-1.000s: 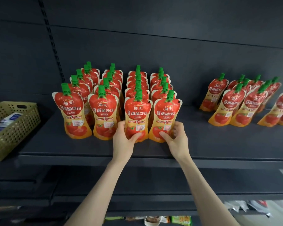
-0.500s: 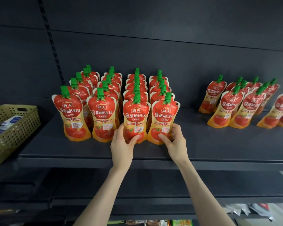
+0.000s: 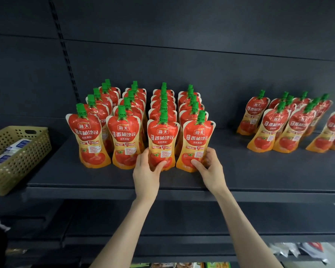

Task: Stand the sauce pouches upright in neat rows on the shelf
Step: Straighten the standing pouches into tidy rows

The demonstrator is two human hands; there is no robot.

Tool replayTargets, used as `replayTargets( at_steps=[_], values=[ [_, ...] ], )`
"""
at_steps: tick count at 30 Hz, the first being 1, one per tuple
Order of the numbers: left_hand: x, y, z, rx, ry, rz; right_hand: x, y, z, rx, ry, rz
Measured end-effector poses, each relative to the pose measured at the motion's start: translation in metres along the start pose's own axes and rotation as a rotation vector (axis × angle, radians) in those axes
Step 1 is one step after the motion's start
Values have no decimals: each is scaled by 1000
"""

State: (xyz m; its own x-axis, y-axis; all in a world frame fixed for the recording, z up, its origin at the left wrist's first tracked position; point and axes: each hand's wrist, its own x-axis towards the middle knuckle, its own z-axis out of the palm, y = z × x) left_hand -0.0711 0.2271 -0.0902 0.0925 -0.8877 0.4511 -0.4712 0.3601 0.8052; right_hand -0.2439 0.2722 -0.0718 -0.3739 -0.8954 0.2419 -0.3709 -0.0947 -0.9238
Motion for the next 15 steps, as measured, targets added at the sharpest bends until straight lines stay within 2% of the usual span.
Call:
replayTargets(
  at_steps=[15],
  values=[
    [-2,0,-2,27,-14,8,-4,-5,3,-7,-1,33]
  ],
)
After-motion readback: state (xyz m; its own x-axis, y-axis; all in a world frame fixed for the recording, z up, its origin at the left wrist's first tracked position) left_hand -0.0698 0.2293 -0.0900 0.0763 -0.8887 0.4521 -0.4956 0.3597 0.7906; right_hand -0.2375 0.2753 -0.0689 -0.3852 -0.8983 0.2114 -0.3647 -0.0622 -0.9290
